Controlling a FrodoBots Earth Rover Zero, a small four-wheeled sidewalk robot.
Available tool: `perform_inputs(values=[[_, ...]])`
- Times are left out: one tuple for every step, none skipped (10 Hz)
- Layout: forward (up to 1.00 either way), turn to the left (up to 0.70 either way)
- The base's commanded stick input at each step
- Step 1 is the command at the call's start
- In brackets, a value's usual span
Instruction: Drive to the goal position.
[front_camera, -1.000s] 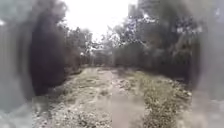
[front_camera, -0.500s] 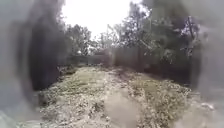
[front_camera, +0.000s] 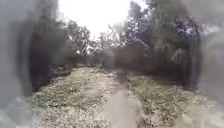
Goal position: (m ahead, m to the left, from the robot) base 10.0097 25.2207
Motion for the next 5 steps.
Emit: perform_inputs(values=[[0.85,0.00],[0.84,0.00],[0.85,0.00],[0.85,0.00],[0.85,0.00]])
